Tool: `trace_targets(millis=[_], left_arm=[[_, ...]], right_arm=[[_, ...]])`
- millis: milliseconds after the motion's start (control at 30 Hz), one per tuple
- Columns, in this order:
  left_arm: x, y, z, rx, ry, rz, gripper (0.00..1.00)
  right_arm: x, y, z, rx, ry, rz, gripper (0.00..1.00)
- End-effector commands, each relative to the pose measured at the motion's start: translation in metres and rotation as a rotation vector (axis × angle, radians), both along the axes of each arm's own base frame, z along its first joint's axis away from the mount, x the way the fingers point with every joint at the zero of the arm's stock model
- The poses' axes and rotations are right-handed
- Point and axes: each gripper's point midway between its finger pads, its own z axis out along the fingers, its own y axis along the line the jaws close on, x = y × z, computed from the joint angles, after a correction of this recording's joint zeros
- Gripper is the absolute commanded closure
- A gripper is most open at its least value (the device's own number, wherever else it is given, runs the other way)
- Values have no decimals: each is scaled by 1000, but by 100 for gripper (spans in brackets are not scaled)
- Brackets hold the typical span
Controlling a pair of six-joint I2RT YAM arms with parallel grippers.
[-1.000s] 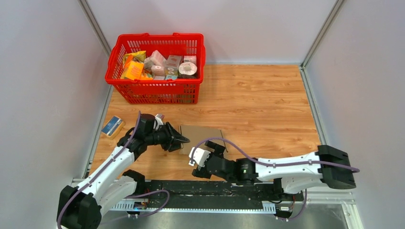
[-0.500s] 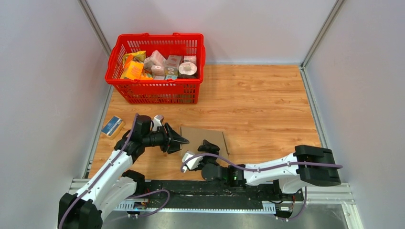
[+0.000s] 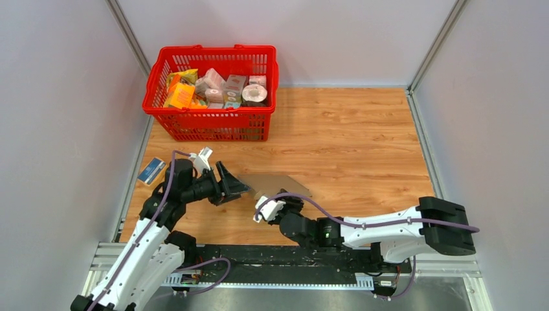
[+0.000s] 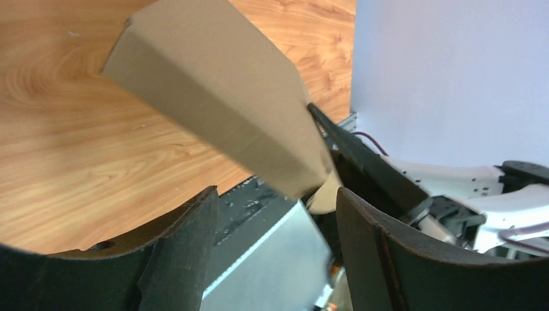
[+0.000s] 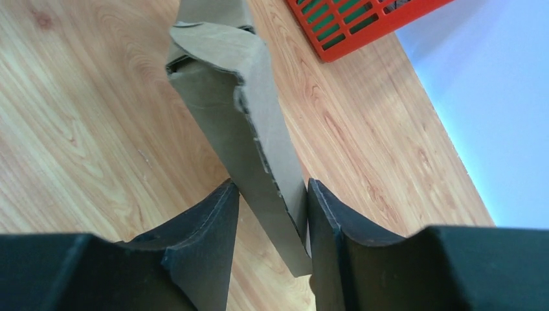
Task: Fold the paper box
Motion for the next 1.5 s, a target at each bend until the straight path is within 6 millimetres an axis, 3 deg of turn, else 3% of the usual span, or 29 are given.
trace_targets(millis=[0,200,267,467,633,667,700,767,800,900,1033,1200,1333,1467], left_arm=[[-7,14,-4,87,-133,-12,25],[-23,48,8,307,-293,-10,25],[-23,56,21,340,-349,8,25],[-15,56,45,329,-449,34,25],[-7,49,44,313,-451,15,25],[-5,48,44,311,-456,11,25],[-4,47,43,310,-459,9,25],[-1,44,41,295,-465,5,25],[-1,43,40,287,-466,3,25],[1,34,34,239,-462,-20,27],[-6,17,26,142,-454,-109,36],[-9,14,13,154,-479,-151,39],[2,10,6,197,-529,-160,39],[10,-3,3,230,-556,-216,43]], right_arm=[[8,2,21,126,76,-8,58],[19,5,40,127,106,44,67],[20,6,45,132,116,58,69],[16,-1,77,220,199,47,71],[-11,-19,95,182,362,97,70],[-16,-20,93,168,408,113,69],[-22,-32,75,85,493,84,69],[-31,-34,70,47,565,83,70],[-36,-41,55,-20,610,62,70],[-41,-39,36,-93,671,53,73],[-35,-25,25,-128,691,35,73],[-24,-7,7,-208,708,9,74],[-19,-3,-8,-239,714,-2,70],[-19,2,-8,-196,712,23,64]])
